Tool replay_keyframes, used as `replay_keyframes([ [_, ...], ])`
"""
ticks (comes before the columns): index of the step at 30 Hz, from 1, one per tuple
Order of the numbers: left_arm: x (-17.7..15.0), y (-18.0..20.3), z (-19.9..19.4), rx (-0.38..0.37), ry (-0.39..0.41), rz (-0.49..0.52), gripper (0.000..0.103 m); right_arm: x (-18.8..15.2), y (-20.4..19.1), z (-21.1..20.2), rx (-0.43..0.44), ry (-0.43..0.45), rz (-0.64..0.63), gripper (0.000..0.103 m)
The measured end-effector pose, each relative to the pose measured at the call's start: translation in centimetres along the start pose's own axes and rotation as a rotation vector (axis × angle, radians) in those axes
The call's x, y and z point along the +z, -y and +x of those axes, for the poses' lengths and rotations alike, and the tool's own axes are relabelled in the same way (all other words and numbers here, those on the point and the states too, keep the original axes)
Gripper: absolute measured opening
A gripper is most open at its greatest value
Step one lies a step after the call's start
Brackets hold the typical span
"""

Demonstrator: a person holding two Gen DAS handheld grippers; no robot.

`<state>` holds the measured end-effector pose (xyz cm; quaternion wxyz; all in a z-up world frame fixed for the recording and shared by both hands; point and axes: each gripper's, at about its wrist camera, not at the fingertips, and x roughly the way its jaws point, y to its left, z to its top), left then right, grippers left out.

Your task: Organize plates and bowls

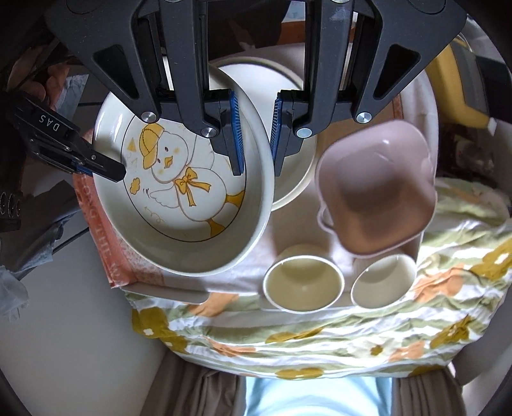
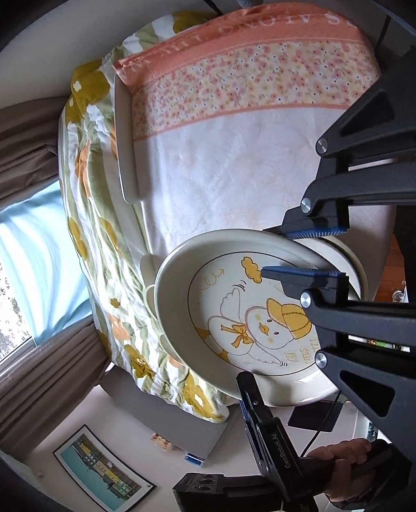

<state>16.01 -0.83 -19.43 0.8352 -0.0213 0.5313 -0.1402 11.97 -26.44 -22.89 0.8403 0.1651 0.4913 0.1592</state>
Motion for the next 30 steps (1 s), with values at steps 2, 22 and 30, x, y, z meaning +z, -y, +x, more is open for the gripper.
replay_keyframes([
  [2, -1.4, -0.7, 1.2, 0.009, -0.026, -0.026, 0.013, -0.6, 0.0, 1.2, 0.013, -0.024, -0.007, 0.015],
  [22, -4.9, -2.1, 8.4, 0.051, -0.115, -0.133, 0.016, -2.6, 1.3, 5.9, 0.012, -0.089, -0.100, 0.015],
  [30, -4.9, -0.5, 8.2, 0.168, -0.087, -0.060, 0.017, -2.7, 1.2, 6.0, 0.004, -0.092, -0.120, 0.015],
])
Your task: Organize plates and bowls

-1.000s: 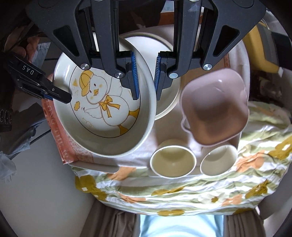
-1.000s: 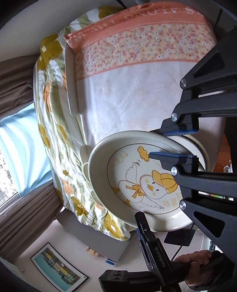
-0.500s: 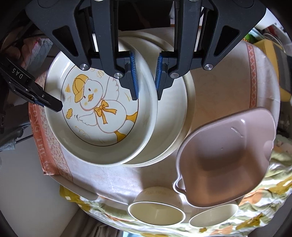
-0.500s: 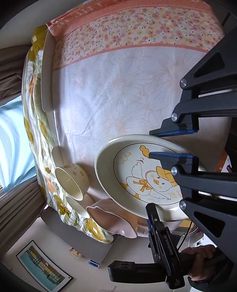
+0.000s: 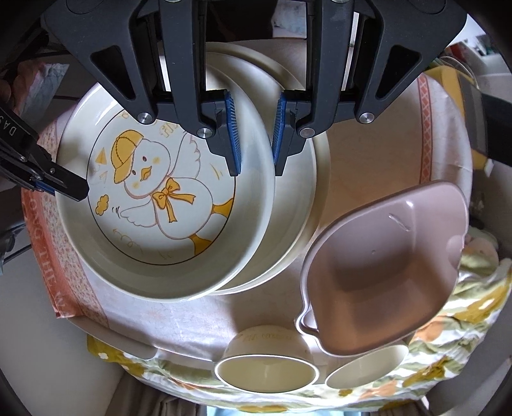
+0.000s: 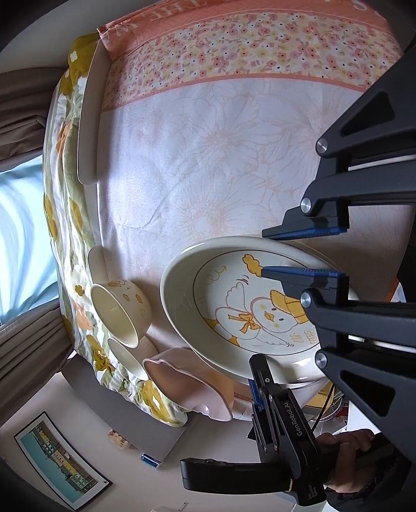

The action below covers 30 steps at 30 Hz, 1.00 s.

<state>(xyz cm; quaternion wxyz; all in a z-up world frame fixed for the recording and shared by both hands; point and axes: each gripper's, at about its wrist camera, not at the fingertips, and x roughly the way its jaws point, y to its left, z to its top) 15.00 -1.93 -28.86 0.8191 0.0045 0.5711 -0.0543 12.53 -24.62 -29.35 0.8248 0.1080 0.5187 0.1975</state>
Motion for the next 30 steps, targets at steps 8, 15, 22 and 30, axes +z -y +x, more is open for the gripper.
replay_keyframes([
  [8, -0.7, 2.1, -0.7, 0.208, 0.055, 0.125, 0.017, -0.3, -0.4, 0.3, -0.006, 0.010, -0.016, 0.015],
  [15, -1.4, 2.5, -0.9, 0.317, 0.095, 0.195, 0.017, -0.6, -1.6, 0.9, -0.060, 0.024, -0.088, 0.015],
  [22, -1.2, 2.4, -0.9, 0.322, 0.101, 0.196, 0.017, -0.5, -2.0, 1.3, -0.096, 0.030, -0.119, 0.015],
  [30, -1.7, 2.7, -0.8, 0.366, 0.107, 0.234, 0.017, -0.7, -2.6, 1.4, -0.130, 0.036, -0.149, 0.015],
])
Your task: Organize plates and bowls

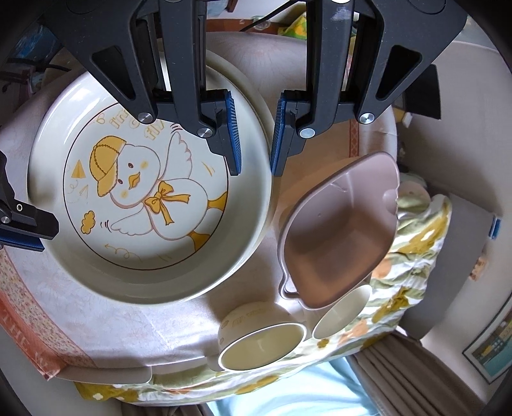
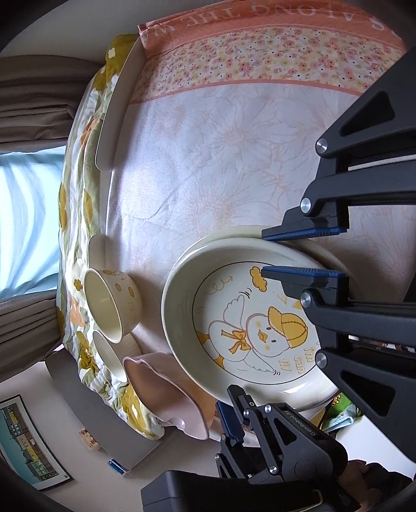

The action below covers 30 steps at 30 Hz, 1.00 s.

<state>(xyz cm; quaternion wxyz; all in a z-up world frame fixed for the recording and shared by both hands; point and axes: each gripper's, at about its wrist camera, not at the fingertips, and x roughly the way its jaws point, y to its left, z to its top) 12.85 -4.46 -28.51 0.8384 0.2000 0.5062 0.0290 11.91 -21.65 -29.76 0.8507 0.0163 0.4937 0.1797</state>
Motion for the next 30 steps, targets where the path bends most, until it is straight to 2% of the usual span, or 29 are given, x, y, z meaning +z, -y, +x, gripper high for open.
replay_keyframes([
  [6, -0.1, 0.0, 0.0, 0.002, 0.004, 0.003, 0.017, -0.1, -0.2, 0.0, -0.016, 0.004, -0.009, 0.015],
  [10, 0.1, -0.7, -0.6, -0.028, -0.004, -0.025, 0.017, 0.0, 0.0, -0.2, -0.012, 0.002, 0.007, 0.015],
  [16, 1.3, -4.7, -5.4, -0.117, 0.089, -0.174, 0.017, 1.5, 0.1, -3.4, 0.013, 0.054, 0.024, 0.015],
  [17, 1.4, -5.5, -6.1, -0.128, 0.106, -0.202, 0.020, 2.0, 0.0, -4.0, 0.024, 0.067, 0.019, 0.015],
  [18, 1.5, -6.4, -6.9, -0.132, 0.122, -0.232, 0.031, 2.5, -0.1, -4.8, 0.036, 0.081, 0.012, 0.015],
  [19, 1.5, -7.2, -7.6, -0.123, 0.136, -0.262, 0.063, 3.0, -0.3, -5.4, 0.047, 0.097, 0.006, 0.024],
  [20, 1.4, -8.0, -8.2, -0.108, 0.150, -0.290, 0.085, 3.4, -0.4, -6.0, 0.058, 0.116, -0.002, 0.047],
  [21, 1.3, -8.8, -9.1, -0.086, 0.176, -0.320, 0.102, 3.8, -0.7, -6.6, 0.069, 0.136, -0.013, 0.062],
  [22, 1.2, -9.7, -9.9, -0.075, 0.210, -0.345, 0.103, 4.3, -0.9, -7.1, 0.084, 0.157, -0.026, 0.093],
  [23, 1.0, -10.6, -10.4, -0.081, 0.229, -0.362, 0.103, 4.7, -1.2, -7.5, 0.098, 0.177, -0.041, 0.103],
  [26, 0.4, -13.8, -10.7, -0.101, 0.243, -0.419, 0.103, 6.1, -2.2, -7.8, 0.133, 0.217, -0.091, 0.103],
  [28, -0.2, -16.3, -10.1, -0.134, 0.242, -0.474, 0.103, 7.1, -3.1, -7.8, 0.190, 0.230, -0.121, 0.103],
  [30, -1.0, -18.7, -8.8, -0.169, 0.233, -0.528, 0.103, 8.1, -4.4, -7.2, 0.211, 0.174, -0.144, 0.103],
])
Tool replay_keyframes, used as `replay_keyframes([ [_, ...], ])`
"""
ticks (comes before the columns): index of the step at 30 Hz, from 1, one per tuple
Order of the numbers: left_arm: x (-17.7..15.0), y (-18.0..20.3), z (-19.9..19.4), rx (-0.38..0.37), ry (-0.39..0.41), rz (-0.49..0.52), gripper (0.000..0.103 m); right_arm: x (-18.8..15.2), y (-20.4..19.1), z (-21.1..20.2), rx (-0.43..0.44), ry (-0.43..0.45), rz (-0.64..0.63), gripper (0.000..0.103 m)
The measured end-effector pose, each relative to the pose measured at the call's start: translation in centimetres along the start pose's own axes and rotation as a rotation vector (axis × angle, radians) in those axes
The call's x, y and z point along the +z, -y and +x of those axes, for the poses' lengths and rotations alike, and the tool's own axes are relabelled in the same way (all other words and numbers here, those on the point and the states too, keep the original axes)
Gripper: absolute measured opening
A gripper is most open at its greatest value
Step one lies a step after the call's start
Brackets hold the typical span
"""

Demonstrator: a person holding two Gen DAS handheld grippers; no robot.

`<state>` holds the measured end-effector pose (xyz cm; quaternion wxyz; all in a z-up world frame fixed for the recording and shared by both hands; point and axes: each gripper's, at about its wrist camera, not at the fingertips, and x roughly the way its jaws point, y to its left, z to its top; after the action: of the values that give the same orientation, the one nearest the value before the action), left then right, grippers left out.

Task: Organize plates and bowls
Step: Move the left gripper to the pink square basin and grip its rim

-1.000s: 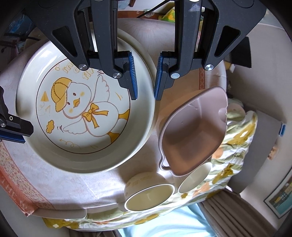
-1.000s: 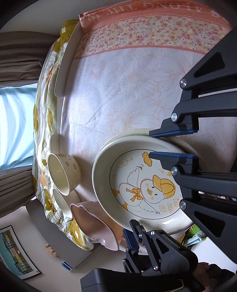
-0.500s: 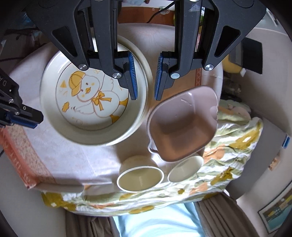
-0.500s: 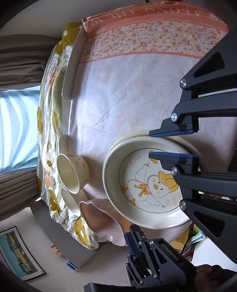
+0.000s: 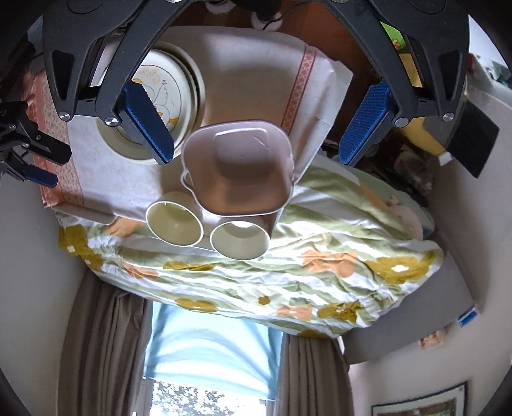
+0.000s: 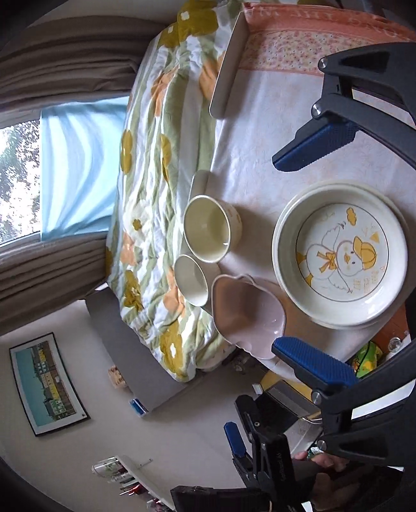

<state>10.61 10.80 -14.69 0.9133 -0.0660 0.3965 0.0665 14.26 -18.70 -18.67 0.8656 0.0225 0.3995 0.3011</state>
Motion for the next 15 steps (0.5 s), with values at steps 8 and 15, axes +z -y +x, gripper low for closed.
replay_keyframes([
  [8, -1.3, -6.6, 7.9, -0.212, -0.165, -0.169, 0.086, 2.0, -2.6, 7.4, -0.005, -0.102, 0.068, 0.103],
  [15, -2.1, -7.1, 14.8, -0.320, -0.318, -0.132, 0.058, 1.4, -3.6, 14.6, -0.014, -0.229, 0.114, 0.082],
])
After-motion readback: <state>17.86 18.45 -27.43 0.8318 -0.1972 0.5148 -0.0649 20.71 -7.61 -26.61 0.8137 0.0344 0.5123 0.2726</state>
